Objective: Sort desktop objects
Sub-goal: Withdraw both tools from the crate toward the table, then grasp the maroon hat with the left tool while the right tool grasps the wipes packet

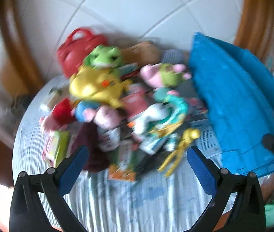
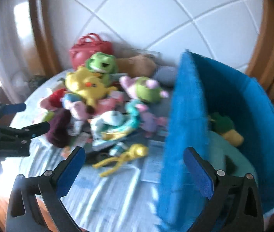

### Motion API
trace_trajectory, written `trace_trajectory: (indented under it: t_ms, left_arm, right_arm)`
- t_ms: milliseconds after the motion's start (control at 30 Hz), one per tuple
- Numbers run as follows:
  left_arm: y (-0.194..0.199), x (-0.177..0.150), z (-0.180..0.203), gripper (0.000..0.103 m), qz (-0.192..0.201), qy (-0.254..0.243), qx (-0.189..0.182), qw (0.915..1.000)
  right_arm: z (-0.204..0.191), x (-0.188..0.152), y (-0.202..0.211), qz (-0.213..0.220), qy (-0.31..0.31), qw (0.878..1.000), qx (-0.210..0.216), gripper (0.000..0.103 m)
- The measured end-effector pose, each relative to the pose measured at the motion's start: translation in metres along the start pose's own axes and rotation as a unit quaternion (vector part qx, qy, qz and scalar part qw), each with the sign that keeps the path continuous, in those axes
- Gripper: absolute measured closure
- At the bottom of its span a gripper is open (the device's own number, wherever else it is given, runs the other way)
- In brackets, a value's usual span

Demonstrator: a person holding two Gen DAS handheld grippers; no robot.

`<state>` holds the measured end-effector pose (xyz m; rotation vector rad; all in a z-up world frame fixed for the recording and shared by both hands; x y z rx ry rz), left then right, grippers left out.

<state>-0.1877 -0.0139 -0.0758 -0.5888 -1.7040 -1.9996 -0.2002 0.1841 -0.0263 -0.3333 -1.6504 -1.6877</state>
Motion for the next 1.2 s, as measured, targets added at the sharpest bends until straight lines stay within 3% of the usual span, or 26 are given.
trace_trajectory:
  t_ms: [200, 333, 533, 633, 800, 967, 1200]
  left_arm:
    - [-0.009, -0.052, -0.094, 0.000, -0.006, 0.076, 0.032, 0.9966]
    - [-0.025, -0.088, -0.140, 0.000, -0.027, 0.136, 0.069, 0.9879]
    - [-0.053, -0.127, -0.173, 0.000, -0.064, 0.185, 0.086, 0.9769]
    - [-0.065, -0.138, -0.182, 0.000, -0.082, 0.202, 0.089, 0.9718]
    - [-0.088, -0.131, -0.188, 0.000, -0.089, 0.201, 0.064, 0.9735]
    - [-0.121, -0.106, -0.190, 0.000, -0.101, 0.136, 0.049, 0.9843]
    - [-0.164, -0.075, -0.200, 0.000, -0.095, 0.110, 0.015, 0.9893]
  right_arm:
    - [-0.049, -0.005, -0.017, 0.017, 0.004, 0.999, 0.044, 0.000]
    - [-0.066, -0.015, -0.050, 0.005, -0.008, 0.996, 0.083, 0.000]
    - [-0.073, -0.033, -0.106, -0.030, -0.062, 0.988, 0.137, 0.000]
    - [-0.081, -0.042, -0.130, -0.048, -0.061, 0.988, 0.132, 0.000]
    - [-0.097, -0.045, -0.149, -0.067, -0.064, 0.986, 0.136, 0.000]
    - [-0.117, -0.034, -0.169, -0.071, -0.069, 0.989, 0.110, 0.000]
    - [-0.138, -0.028, -0.197, -0.085, -0.073, 0.988, 0.104, 0.000]
Point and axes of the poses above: each gripper's, at about its wrist camera, not at the fingertips, and y roughly against the way its jaws point, z to its right, x to its top, the point moved 9 cm from there along -y, roughly the way its jaws point, and after that the axes turned 9 degrees about -x, right-handed, at the moved point
